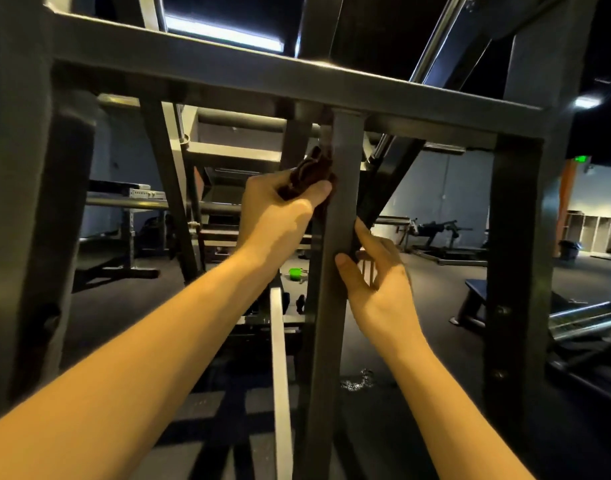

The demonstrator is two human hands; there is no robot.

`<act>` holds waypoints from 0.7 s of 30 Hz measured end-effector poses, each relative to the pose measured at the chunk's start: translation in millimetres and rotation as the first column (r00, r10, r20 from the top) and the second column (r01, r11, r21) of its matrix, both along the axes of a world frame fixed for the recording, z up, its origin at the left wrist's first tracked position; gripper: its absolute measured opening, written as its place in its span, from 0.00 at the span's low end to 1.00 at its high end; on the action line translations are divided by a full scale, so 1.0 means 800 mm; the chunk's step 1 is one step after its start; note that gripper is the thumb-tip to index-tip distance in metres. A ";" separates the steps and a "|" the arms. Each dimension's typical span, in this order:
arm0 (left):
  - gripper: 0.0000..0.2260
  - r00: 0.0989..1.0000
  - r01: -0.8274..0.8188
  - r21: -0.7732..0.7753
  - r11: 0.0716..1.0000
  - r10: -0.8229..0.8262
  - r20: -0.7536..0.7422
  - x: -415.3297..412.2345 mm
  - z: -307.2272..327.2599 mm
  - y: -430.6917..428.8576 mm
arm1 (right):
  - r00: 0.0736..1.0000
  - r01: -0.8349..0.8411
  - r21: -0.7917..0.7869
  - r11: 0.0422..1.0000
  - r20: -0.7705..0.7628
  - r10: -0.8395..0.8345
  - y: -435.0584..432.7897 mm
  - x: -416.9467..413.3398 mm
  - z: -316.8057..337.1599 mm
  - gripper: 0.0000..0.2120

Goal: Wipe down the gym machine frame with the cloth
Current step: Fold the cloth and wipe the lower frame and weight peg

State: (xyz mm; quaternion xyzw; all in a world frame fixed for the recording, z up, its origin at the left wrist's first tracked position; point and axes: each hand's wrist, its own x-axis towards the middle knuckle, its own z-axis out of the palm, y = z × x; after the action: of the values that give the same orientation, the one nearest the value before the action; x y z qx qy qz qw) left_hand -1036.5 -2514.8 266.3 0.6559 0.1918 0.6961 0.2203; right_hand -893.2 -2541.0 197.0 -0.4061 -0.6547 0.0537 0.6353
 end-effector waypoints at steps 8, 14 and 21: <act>0.08 0.990 -0.124 0.018 0.992 0.125 -0.058 0.002 -0.129 -0.002 | 0.983 0.058 -0.196 0.979 -0.160 -0.090 -0.006 0.006 -0.093 0.19; 0.08 0.982 -0.146 -0.091 0.985 0.134 -0.131 -0.004 -0.247 -0.008 | 0.995 0.029 -0.284 0.958 -0.083 -0.054 -0.021 0.003 -0.185 0.14; 0.12 0.984 -0.066 -0.376 0.924 -0.003 -0.178 -0.009 -0.403 -0.029 | 0.968 -0.132 -0.340 0.931 -0.246 0.047 -0.028 -0.011 -0.302 0.14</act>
State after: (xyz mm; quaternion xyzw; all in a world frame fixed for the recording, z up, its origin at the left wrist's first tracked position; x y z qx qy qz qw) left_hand -1044.0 -2537.7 -56.0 0.6564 0.3521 0.5887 0.3141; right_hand -902.2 -2563.1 -44.3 -0.4740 -0.5729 0.2469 0.6214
